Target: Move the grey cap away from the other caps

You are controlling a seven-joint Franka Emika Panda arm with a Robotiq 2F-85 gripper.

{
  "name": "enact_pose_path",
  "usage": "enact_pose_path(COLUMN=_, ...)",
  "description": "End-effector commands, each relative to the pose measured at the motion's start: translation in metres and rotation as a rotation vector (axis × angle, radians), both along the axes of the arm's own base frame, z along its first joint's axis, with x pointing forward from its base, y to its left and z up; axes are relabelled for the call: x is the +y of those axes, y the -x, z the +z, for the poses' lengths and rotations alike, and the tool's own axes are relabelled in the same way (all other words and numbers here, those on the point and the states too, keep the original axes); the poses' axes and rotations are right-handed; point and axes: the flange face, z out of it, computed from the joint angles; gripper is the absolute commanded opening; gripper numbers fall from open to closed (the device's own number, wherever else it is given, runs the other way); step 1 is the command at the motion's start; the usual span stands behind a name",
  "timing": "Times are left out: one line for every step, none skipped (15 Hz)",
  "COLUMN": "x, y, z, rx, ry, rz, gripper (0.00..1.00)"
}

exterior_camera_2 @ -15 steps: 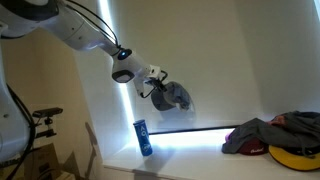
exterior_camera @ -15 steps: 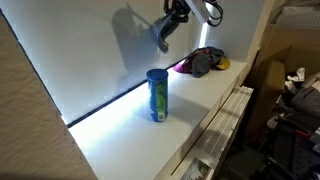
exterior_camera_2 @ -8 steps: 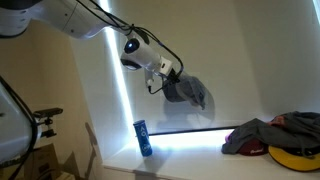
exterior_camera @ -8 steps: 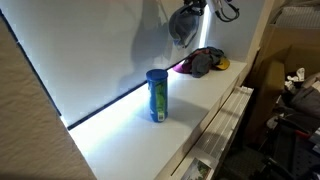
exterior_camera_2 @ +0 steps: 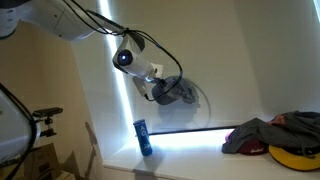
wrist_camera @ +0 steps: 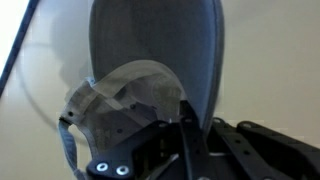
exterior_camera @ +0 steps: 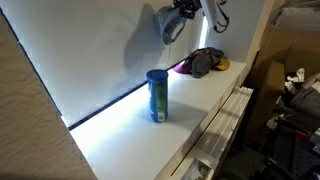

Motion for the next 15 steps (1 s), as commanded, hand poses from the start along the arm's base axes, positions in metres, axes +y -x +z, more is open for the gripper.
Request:
enact_pose_path(x=0.015, y=0.000, z=-0.005, rx=-0.057, ry=-0.119, rz=-0.057, gripper=0.02)
enact_pose_path(x=0.019, y=0.004, z=-0.014, rx=-0.080, ry=-0.167, rz=-0.072, gripper=0.02)
enact_pose_path(x=0.016, y=0.009, z=-0.021, rx=-0.094, ry=-0.208, rz=-0.116, gripper=0.02)
enact_pose_path(x=0.016, y=0.012, z=-0.025, rx=-0.111, ry=-0.251, rz=-0.158, gripper=0.02)
enact_pose_path(x=-0.012, y=0.019, z=-0.018, rx=-0.112, ry=-0.297, rz=-0.172, gripper=0.02)
enact_pose_path(x=-0.023, y=0.019, z=-0.020, rx=-0.120, ry=-0.319, rz=-0.184, gripper=0.02)
enact_pose_path(x=-0.037, y=0.020, z=-0.018, rx=-0.125, ry=-0.358, rz=-0.203, gripper=0.02)
enact_pose_path(x=-0.052, y=0.023, z=-0.014, rx=-0.134, ry=-0.396, rz=-0.232, gripper=0.02)
enact_pose_path(x=-0.068, y=0.026, z=-0.012, rx=-0.146, ry=-0.433, rz=-0.263, gripper=0.11)
enact_pose_path(x=-0.050, y=0.009, z=-0.018, rx=-0.111, ry=-0.387, rz=-0.222, gripper=0.34)
enact_pose_path(x=-0.060, y=0.010, z=-0.016, rx=-0.117, ry=-0.394, rz=-0.237, gripper=0.11)
enact_pose_path(x=-0.060, y=0.010, z=-0.017, rx=-0.116, ry=-0.395, rz=-0.238, gripper=0.12)
enact_pose_path(x=-0.058, y=0.009, z=-0.019, rx=-0.113, ry=-0.396, rz=-0.233, gripper=0.19)
enact_pose_path(x=-0.053, y=0.009, z=-0.019, rx=-0.110, ry=-0.396, rz=-0.225, gripper=0.26)
enact_pose_path(x=-0.050, y=0.008, z=-0.019, rx=-0.109, ry=-0.397, rz=-0.219, gripper=0.33)
